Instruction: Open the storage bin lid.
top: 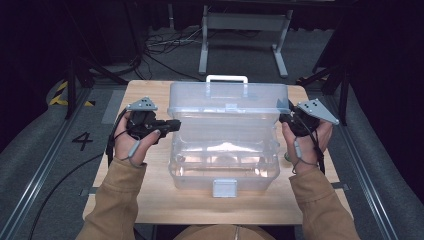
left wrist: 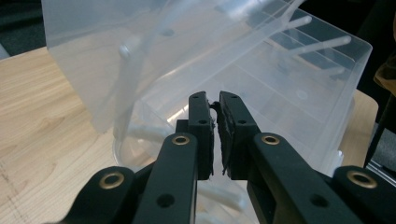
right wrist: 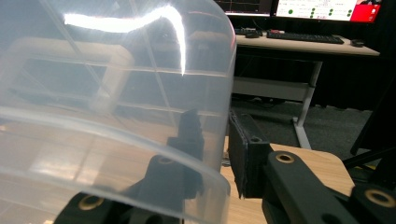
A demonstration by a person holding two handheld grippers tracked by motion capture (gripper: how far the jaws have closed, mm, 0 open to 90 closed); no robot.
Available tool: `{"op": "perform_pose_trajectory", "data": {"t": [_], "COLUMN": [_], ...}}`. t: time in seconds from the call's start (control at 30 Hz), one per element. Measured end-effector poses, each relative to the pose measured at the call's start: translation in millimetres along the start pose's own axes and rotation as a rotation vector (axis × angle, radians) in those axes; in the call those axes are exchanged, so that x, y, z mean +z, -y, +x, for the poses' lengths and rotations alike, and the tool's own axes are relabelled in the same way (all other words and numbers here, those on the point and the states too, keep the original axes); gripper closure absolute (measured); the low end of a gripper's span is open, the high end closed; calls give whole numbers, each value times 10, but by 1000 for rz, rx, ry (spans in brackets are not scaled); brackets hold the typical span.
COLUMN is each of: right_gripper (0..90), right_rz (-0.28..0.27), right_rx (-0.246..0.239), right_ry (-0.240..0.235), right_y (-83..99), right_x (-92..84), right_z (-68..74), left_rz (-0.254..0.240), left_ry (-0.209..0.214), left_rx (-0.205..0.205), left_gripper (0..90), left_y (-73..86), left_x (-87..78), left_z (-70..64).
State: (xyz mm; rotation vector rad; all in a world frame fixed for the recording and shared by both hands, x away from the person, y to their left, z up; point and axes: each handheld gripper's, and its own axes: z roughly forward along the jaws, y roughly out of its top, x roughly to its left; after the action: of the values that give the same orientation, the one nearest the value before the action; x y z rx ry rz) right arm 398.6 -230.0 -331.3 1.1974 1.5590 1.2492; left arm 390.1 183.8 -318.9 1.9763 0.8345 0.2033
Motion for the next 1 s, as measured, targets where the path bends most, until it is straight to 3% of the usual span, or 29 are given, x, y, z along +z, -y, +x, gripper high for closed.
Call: {"op": "perform_pose_trajectory", "data": {"t": [0.2, 0.5, 0.77, 1.0], "right_gripper": [757, 772, 796, 824], "right_rz": [-1, -1, -19, -6], "right_rx": [14, 55, 27, 30], "right_ry": [-3, 8, 47, 52], "right_y": [-47, -109, -162, -183], "right_x": [40, 109, 156, 216], "right_z": [-15, -27, -3, -27], "left_rz": [27, 42, 82, 125], "left_ry": [4, 61, 99, 133], "left_rx": [7, 16, 40, 60], "left_gripper": [809, 784, 764, 753], "left_y": [66, 174, 288, 371], "left_x": [-65, -184, -258, -229], "left_z": [-59, -183, -305, -364]}}
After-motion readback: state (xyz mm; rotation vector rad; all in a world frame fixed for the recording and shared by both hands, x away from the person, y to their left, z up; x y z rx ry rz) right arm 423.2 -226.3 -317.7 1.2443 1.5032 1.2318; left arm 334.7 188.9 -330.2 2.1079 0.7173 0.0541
